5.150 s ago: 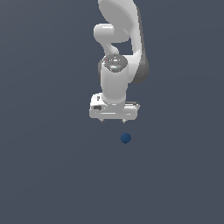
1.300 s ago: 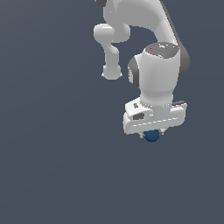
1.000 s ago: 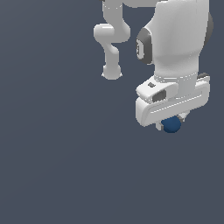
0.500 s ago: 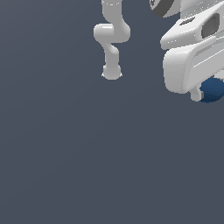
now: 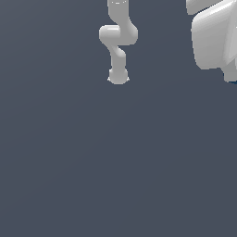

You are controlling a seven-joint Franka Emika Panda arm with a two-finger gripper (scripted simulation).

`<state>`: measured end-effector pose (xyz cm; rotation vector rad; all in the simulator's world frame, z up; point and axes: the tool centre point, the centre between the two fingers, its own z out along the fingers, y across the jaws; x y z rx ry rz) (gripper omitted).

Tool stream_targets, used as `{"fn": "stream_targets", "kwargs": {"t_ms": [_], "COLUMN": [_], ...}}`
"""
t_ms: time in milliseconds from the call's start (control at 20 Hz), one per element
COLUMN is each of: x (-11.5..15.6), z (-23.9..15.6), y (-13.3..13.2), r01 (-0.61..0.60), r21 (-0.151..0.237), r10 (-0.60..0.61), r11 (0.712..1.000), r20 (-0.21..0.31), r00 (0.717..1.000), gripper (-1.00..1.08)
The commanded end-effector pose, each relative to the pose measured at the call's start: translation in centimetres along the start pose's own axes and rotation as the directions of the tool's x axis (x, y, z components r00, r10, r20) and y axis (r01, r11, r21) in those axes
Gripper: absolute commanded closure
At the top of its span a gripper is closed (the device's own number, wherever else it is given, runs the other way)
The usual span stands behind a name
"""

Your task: Pick up the object and move it to a goal position.

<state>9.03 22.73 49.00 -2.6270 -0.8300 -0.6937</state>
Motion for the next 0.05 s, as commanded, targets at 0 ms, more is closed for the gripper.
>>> {"fn": "stream_targets", "kwargs": {"t_ms": [0], "x": [0.15], "z": [-0.3], "y": [-0.16], "r01": [0.006], "r21": [0.003], "r10": [-0.006], "r11": [1.0], "r20": [-0.003], "r00": [1.0], "gripper": [1.08]}}
